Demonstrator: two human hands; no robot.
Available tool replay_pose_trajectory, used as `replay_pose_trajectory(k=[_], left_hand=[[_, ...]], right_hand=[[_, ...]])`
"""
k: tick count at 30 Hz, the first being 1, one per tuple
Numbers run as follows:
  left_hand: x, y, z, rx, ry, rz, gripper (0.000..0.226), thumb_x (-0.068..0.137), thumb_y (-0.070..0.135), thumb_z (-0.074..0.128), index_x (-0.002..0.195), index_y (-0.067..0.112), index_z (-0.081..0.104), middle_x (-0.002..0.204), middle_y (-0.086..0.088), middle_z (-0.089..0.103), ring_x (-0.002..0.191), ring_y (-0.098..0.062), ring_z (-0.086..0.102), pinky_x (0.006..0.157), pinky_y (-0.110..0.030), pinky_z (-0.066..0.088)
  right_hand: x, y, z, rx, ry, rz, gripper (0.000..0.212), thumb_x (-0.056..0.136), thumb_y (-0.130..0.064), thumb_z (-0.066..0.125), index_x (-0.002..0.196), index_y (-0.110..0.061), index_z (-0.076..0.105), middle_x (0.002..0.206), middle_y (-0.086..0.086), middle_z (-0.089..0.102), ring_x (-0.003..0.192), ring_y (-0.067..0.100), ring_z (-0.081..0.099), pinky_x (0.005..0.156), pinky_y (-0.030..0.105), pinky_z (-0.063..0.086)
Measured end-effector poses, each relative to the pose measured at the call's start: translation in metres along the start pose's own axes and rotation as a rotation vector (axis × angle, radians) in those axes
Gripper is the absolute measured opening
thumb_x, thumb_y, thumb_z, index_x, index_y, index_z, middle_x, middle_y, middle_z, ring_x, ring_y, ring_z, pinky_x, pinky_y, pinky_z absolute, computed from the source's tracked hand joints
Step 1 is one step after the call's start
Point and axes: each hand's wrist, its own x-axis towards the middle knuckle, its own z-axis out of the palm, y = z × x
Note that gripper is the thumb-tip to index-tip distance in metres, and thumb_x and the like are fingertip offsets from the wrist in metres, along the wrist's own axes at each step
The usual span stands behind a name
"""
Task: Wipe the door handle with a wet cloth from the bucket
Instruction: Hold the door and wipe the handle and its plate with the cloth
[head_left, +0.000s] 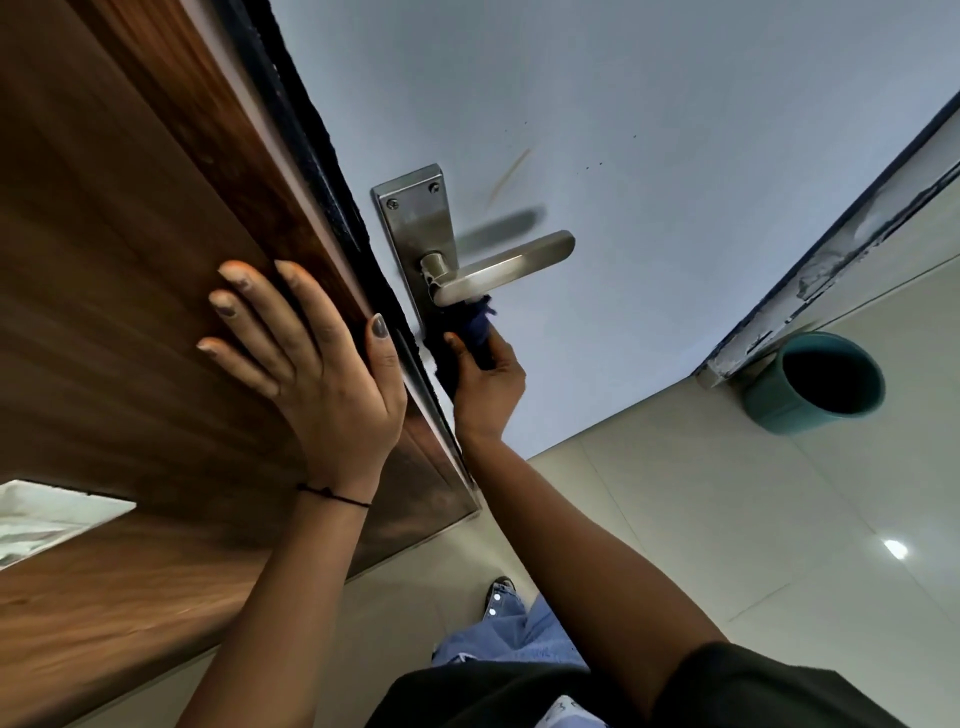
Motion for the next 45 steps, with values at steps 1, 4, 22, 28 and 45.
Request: replay_pose_trajectory(k=[1, 4, 22, 28, 45], left_hand=[[0.000, 0.000, 0.001, 0.003, 0.008, 0.006, 0.061, 0.096, 0.030, 0.039, 0.138, -0.009, 0.018, 0.135, -0.044, 0.027, 0.127, -0.051, 0.013, 0.115, -0.039, -0.016], [0.001, 0.003, 0.004, 0.024, 0.023, 0.016, 0.065, 0.097, 0.032, 0.035, 0.143, -0.004, 0.009, 0.138, -0.035, 0.015, 0.128, -0.050, 0.011, 0.115, -0.041, -0.015], [0.001, 0.004, 0.003, 0.040, 0.036, 0.021, 0.061, 0.096, 0.030, 0.036, 0.140, -0.006, 0.015, 0.141, -0.033, 0.019, 0.129, -0.048, 0.012, 0.115, -0.040, -0.016], [0.000, 0.004, 0.000, 0.040, 0.012, 0.006, 0.063, 0.095, 0.026, 0.044, 0.139, -0.008, 0.017, 0.139, -0.042, 0.031, 0.130, -0.048, 0.012, 0.115, -0.040, -0.016], [0.001, 0.005, 0.001, 0.046, 0.012, 0.016, 0.059, 0.096, 0.029, 0.037, 0.137, -0.010, 0.020, 0.136, -0.043, 0.034, 0.127, -0.050, 0.014, 0.113, -0.054, -0.006]], right_hand=[[0.004, -0.001, -0.007, -0.010, 0.017, 0.036, 0.038, 0.082, -0.020, 0.073, 0.119, -0.015, 0.068, 0.108, 0.005, 0.072, 0.090, 0.015, 0.069, 0.082, 0.024, 0.058], [0.016, -0.017, -0.033, 0.008, 0.064, 0.006, 0.042, 0.091, -0.025, 0.062, 0.131, -0.015, 0.055, 0.120, 0.001, 0.066, 0.102, 0.015, 0.065, 0.091, 0.024, 0.055], [0.007, -0.064, -0.053, -0.170, 0.116, -0.469, 0.048, 0.086, -0.004, 0.059, 0.131, -0.017, 0.055, 0.123, 0.007, 0.051, 0.102, -0.016, 0.047, 0.088, -0.001, 0.035], [-0.022, -0.048, -0.032, -0.311, -0.137, -0.669, 0.047, 0.083, -0.004, 0.062, 0.129, -0.014, 0.056, 0.123, 0.012, 0.052, 0.100, -0.011, 0.044, 0.088, -0.002, 0.035], [0.012, -0.072, -0.045, -0.206, 0.133, -0.521, 0.049, 0.080, -0.001, 0.058, 0.128, -0.013, 0.056, 0.122, 0.005, 0.051, 0.098, -0.016, 0.047, 0.086, -0.001, 0.034]])
